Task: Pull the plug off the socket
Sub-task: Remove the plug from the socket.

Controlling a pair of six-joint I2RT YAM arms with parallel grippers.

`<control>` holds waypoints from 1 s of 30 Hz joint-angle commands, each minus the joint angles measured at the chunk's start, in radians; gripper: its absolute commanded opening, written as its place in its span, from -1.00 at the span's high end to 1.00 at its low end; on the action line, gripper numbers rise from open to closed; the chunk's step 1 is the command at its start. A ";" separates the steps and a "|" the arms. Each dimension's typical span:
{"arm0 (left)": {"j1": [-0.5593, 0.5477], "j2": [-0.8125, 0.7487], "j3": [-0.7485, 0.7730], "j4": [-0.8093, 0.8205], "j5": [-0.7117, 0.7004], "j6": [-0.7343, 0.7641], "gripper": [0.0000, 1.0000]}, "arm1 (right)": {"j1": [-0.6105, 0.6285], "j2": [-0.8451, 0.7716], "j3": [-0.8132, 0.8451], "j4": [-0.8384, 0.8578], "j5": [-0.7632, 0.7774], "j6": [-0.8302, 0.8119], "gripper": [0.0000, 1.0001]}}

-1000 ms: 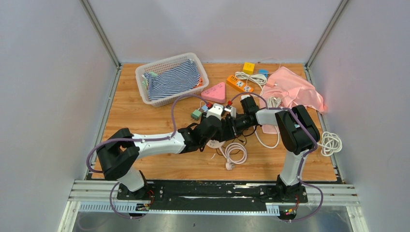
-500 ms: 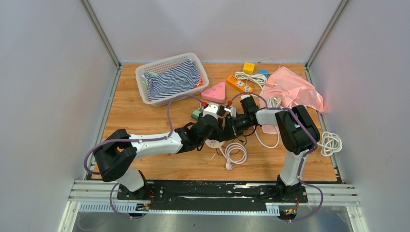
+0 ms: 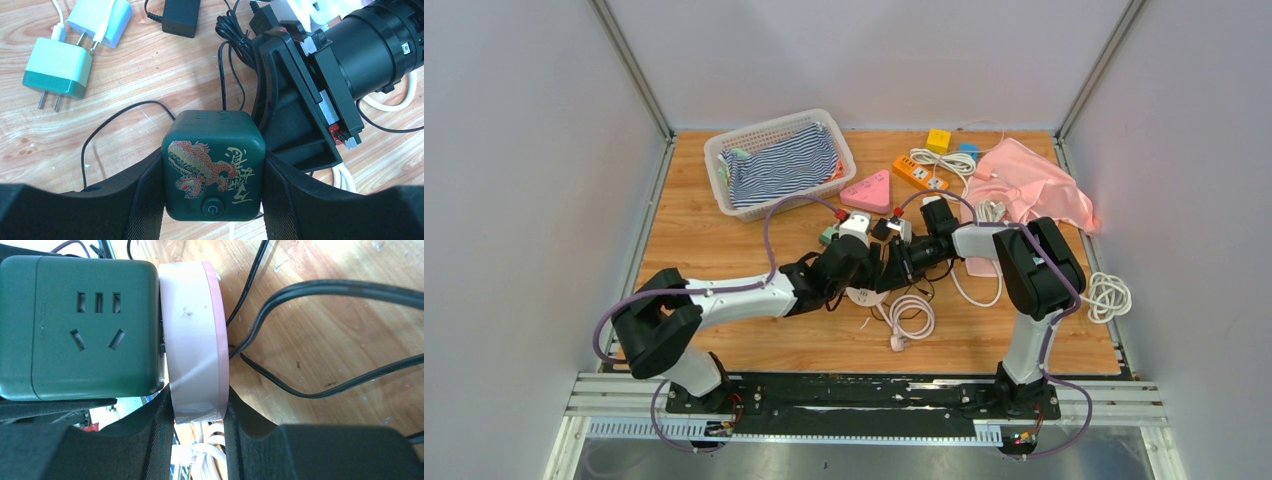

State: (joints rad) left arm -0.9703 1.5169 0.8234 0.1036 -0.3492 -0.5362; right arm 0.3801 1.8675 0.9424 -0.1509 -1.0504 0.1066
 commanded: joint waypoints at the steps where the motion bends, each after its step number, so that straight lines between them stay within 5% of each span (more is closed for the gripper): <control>1: -0.038 0.026 0.014 -0.036 -0.015 0.015 1.00 | 0.010 0.034 -0.014 -0.014 0.233 -0.102 0.95; 16: -0.079 -0.012 -0.029 -0.025 -0.202 0.093 1.00 | 0.016 0.050 0.005 -0.041 0.252 -0.161 0.95; 30: 0.056 -0.072 -0.177 0.166 0.127 0.097 1.00 | 0.020 0.048 0.016 -0.051 0.248 -0.168 0.95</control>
State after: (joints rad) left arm -0.9321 1.4235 0.6590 0.2993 -0.2939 -0.4820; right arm 0.4065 1.8675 0.9798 -0.1829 -1.0458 0.0471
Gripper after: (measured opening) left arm 0.600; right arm 0.365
